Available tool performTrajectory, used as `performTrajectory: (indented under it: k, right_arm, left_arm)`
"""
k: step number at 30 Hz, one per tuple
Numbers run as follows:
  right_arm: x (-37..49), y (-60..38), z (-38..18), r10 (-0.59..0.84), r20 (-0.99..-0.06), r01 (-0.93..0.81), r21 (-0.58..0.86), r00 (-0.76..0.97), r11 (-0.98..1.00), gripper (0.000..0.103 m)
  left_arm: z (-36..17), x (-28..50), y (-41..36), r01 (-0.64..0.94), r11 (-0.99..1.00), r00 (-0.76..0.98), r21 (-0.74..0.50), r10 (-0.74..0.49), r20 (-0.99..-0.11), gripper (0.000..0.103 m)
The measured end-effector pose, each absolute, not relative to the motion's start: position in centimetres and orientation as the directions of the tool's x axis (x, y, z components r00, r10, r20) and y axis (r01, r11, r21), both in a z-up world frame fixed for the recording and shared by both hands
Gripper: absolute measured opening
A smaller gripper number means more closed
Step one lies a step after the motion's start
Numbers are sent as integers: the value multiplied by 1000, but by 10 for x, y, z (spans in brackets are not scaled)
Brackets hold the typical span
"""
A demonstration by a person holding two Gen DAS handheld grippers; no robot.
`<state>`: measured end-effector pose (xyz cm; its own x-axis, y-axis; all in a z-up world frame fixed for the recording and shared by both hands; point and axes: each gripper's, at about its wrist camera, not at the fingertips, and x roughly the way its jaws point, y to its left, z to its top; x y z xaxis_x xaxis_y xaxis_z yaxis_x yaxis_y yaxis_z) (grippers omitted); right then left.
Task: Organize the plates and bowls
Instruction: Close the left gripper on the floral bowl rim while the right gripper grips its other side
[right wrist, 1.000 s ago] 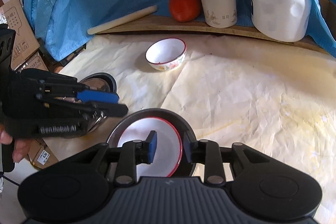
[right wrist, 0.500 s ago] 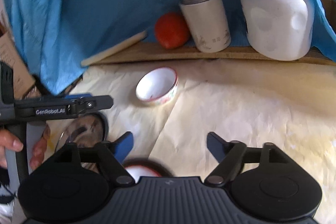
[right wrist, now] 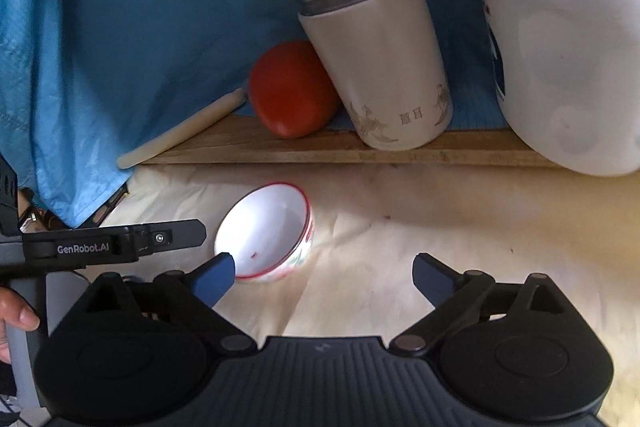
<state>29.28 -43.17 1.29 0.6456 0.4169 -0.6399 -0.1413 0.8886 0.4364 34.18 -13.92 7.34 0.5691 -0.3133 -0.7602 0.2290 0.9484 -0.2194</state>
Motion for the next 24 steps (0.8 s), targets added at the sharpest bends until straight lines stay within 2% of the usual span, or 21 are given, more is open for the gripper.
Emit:
performTrajectory:
  k: [11,24]
  right_arm:
    - [300,-424,6,361,-627,-145,369,690,918,102]
    - [306,-422,-1,385,-634,-161,383,670,910,103]
  left_arm:
    - [61,352,-149,255,943,561,-216,-326,-761,101]
    - [51,360,-150,236,953,553,-191,-293,-780,102]
